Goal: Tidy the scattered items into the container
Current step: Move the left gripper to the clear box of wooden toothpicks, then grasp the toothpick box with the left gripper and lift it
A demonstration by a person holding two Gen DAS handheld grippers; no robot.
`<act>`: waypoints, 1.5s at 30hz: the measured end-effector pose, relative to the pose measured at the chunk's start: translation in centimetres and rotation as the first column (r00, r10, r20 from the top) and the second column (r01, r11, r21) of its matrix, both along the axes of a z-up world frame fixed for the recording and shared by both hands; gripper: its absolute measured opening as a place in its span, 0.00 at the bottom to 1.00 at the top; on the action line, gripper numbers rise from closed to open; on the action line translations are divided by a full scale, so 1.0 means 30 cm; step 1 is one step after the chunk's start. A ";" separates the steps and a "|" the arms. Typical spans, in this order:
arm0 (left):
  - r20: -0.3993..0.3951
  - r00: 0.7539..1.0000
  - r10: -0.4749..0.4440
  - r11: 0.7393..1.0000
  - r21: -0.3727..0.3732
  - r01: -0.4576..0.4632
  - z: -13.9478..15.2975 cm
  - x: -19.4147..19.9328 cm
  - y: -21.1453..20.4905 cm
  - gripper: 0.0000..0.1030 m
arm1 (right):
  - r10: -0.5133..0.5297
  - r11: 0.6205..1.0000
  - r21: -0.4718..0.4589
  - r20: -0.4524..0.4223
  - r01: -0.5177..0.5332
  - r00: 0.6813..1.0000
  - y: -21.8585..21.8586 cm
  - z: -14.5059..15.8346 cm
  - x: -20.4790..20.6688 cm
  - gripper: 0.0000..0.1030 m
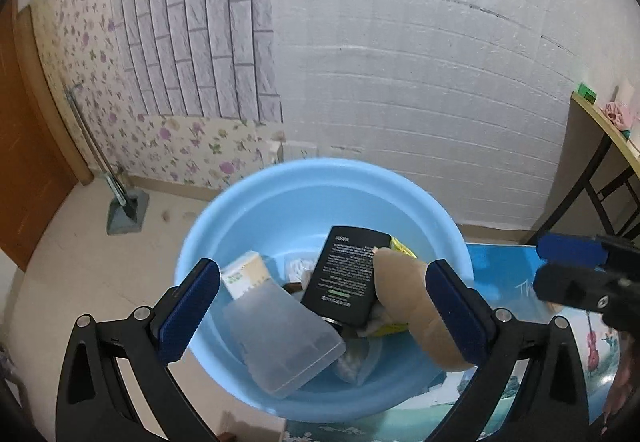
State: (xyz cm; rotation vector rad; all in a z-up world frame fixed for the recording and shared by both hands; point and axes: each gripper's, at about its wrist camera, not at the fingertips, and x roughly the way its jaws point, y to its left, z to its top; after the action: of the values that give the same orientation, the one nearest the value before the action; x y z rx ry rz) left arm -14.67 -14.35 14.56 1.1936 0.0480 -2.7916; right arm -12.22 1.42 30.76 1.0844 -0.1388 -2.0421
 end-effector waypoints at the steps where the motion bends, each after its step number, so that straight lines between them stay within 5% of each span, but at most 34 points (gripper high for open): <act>1: -0.007 1.000 -0.007 1.000 -0.007 0.007 0.007 0.005 0.003 1.00 | -0.006 1.000 0.004 0.005 0.006 1.000 0.017 -0.012 0.002 0.55; 13: -0.065 0.984 -0.168 0.986 -0.029 0.167 0.042 0.200 0.289 1.00 | -0.142 0.970 0.188 -0.072 0.153 0.987 0.408 -0.188 0.101 0.55; 23: 0.080 0.937 -0.341 0.940 0.016 0.341 -0.195 0.144 0.619 1.00 | -0.278 0.902 0.316 -0.092 0.293 0.956 0.656 -0.337 0.074 0.55; 30: 0.173 0.902 -0.394 0.919 0.057 0.391 -0.370 -0.006 0.726 1.00 | -0.276 0.937 0.214 -0.027 0.276 0.961 0.685 -0.354 -0.014 0.61; 33: 0.169 0.886 -0.432 0.902 0.078 0.425 -0.397 -0.030 0.772 1.00 | -0.285 0.958 0.061 0.065 0.281 0.956 0.746 -0.346 -0.067 0.61; 43: 0.214 0.843 -0.494 0.869 0.085 0.488 -0.497 -0.098 0.869 0.99 | -0.214 0.976 0.008 0.244 0.219 0.946 0.729 -0.458 -0.145 0.63; 45: 0.199 0.828 -0.524 0.851 0.096 0.516 -0.492 -0.094 0.889 0.92 | -0.179 0.982 -0.015 0.270 0.189 0.946 0.706 -0.479 -0.130 0.63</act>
State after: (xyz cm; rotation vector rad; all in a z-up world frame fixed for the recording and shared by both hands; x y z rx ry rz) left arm -17.50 12.32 -0.21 1.7469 -0.2901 -3.0827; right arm -16.13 22.59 16.38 1.3628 -0.4326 -2.0351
